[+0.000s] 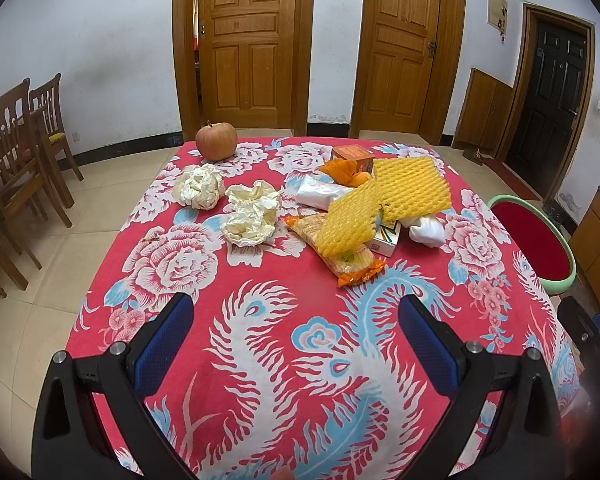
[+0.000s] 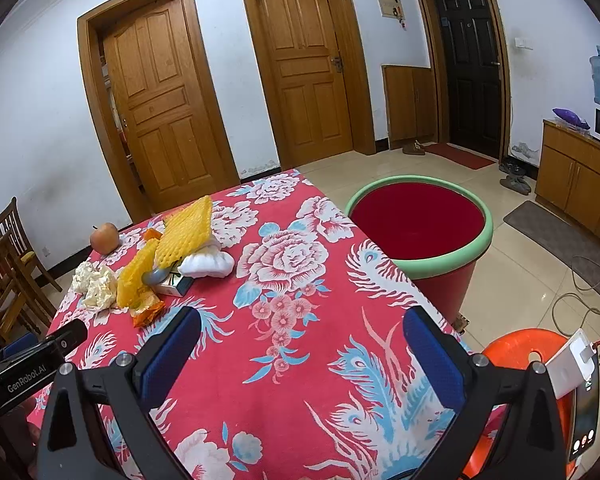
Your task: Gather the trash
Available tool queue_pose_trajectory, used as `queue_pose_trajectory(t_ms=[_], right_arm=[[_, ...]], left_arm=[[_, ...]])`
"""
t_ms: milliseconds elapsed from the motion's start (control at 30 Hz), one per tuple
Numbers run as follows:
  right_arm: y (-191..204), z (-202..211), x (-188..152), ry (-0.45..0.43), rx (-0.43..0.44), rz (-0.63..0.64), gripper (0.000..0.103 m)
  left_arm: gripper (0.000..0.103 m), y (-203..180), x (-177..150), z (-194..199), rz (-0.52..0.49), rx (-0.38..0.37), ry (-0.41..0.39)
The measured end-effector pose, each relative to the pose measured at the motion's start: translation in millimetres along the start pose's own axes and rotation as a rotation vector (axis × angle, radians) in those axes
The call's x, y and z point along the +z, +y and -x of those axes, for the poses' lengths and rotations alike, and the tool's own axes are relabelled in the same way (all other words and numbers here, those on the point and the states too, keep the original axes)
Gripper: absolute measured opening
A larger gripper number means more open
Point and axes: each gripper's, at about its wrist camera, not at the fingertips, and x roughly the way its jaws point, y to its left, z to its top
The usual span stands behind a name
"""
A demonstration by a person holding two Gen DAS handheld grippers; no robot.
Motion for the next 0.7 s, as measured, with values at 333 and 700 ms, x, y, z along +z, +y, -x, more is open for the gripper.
queue_pose_trajectory(t_ms=[333, 700], right_arm=[[-0.2, -0.6, -0.5, 0.002, 0.0, -0.001, 0.103], [-1.7, -1.0, -0.9, 0.005, -0.001, -0.003, 0.103]], left_arm=[[0.101, -0.2, -0.1, -0.4, 0.0, 0.0, 0.0], [0.101, 0.2, -0.3, 0.3, 0.0, -0.002, 0.001]])
